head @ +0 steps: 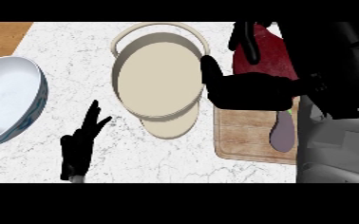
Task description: Pick the pear from the cutting board and place it in the tiered basket
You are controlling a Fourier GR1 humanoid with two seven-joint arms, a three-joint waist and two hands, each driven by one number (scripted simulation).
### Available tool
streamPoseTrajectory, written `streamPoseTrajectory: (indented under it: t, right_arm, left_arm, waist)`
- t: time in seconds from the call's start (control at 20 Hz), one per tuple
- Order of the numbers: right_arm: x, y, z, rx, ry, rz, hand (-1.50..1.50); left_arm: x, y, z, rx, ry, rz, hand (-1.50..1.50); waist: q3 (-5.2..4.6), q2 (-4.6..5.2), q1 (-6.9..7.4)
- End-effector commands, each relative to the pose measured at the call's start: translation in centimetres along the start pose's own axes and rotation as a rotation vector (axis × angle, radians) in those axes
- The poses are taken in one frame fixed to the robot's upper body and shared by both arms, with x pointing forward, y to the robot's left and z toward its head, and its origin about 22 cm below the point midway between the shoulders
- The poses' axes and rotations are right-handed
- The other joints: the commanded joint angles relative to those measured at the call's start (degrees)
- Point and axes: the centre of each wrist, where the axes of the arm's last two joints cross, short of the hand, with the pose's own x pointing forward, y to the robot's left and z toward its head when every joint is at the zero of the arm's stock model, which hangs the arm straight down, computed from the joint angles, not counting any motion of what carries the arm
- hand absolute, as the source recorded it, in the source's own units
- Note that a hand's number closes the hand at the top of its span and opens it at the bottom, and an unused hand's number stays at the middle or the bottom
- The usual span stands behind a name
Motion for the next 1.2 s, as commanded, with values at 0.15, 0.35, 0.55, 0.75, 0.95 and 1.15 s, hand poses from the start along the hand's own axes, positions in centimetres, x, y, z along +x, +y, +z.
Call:
streamPoseTrajectory:
  t: [0.15,0.35,0.55,0.75,0.95,1.15]
  right_arm:
    - [-0.1,4.3,-1.8,0.075,0.037,0.029,1.50]
    - [1.1,8.1,-3.4,0.068,0.067,0.074,1.50]
    - [0.5,8.4,-6.1,0.073,0.118,0.054,1.50]
    - [0.0,11.1,-6.9,0.087,0.131,-0.018,1.50]
    - [-2.6,13.4,-5.8,0.128,0.217,-0.252,-1.50]
    - [-3.2,12.8,-6.6,0.133,0.210,-0.416,-1.50]
  left_arm:
    - [-0.3,-0.6,0.6,0.007,0.051,-0.030,0.00]
    - [-0.7,-0.2,0.0,0.007,0.069,-0.020,0.00]
    - [-1.7,0.4,-0.5,0.025,0.051,-0.014,0.00]
    - [-1.3,0.4,-1.0,-0.009,0.058,-0.017,0.00]
    - [-0.9,-0.3,-1.1,-0.001,0.043,-0.017,0.00]
    - [-1.1,-0.3,-0.5,-0.008,0.062,-0.018,0.00]
  waist:
    - [-0.11,0.22,-0.02]
    - [-0.14,0.32,0.34]
    - [-0.15,0.38,0.18]
    - [-0.15,0.41,0.38]
    - [-0.11,0.64,0.79]
    - [-0.10,0.58,0.90]
